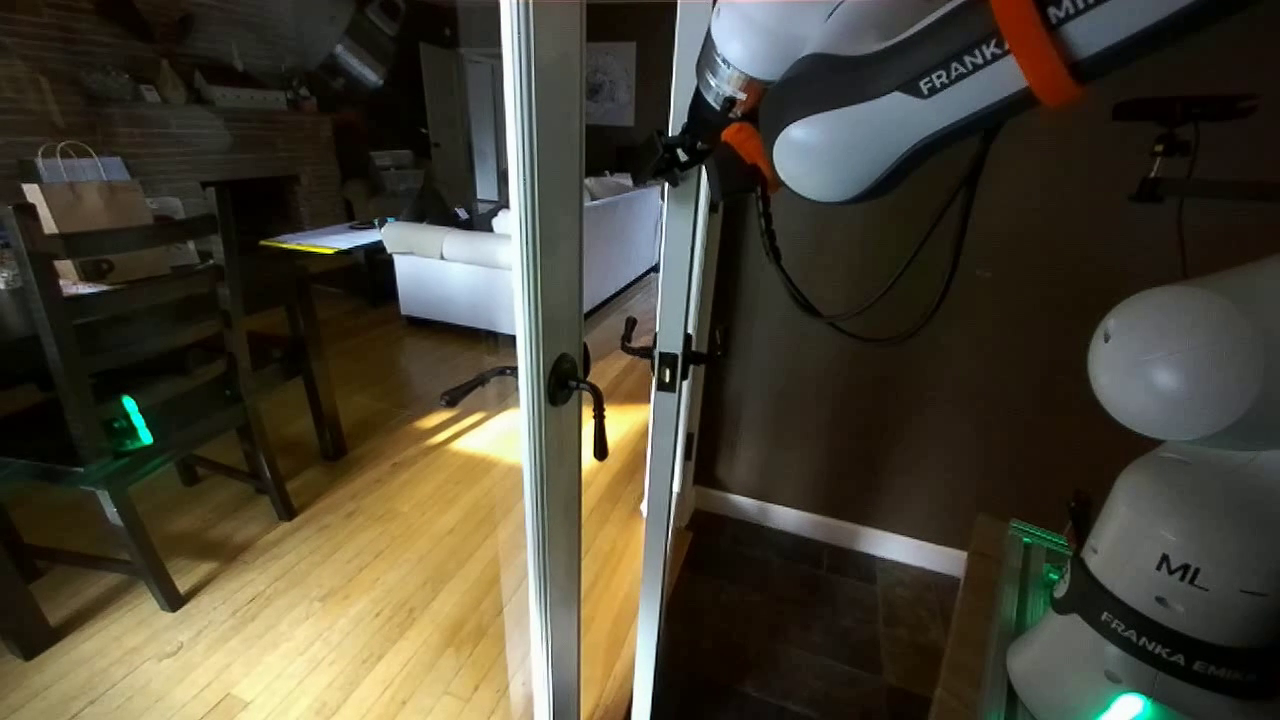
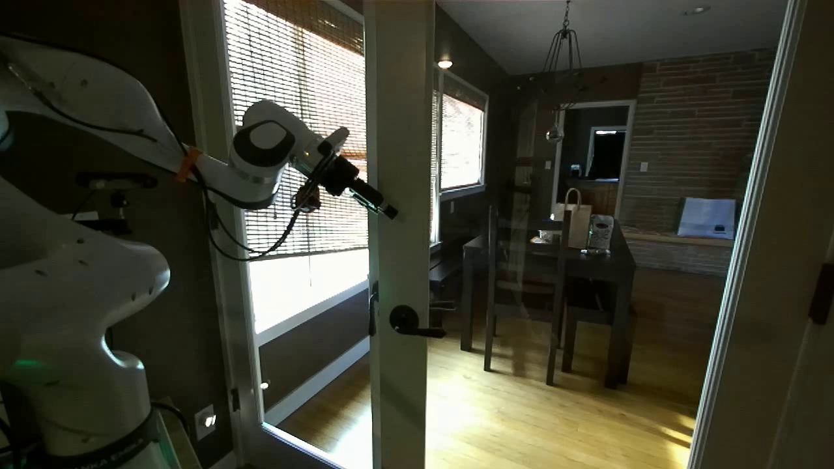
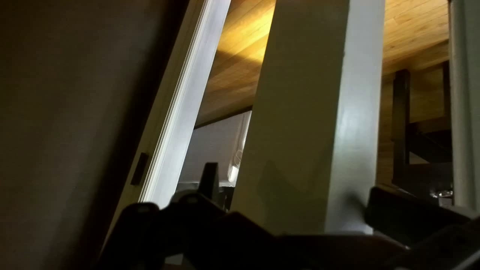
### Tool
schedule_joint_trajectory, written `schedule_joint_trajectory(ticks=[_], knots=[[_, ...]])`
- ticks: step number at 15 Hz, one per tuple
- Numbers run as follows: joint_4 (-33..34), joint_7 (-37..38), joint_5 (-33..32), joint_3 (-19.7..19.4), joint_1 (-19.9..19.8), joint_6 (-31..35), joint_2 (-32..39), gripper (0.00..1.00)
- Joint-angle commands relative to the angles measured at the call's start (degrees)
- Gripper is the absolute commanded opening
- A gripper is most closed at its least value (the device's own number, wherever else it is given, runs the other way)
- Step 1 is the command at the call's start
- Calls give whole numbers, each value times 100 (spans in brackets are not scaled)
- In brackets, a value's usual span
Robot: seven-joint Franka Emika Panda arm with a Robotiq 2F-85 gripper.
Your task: Open the right door.
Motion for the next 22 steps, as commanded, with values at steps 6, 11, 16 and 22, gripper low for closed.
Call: schedule_joint_trajectory(ticks=[6, 11, 16, 22], knots=[[58, -23, -603, -601, -63, -836, -538, 100], [134, 135, -942, -790, 227, -1372, -733, 100], [316, 199, -863, -1056, 763, -2290, -630, 100], [960, 573, -925, -1270, 1217, -4253, -570, 100]])
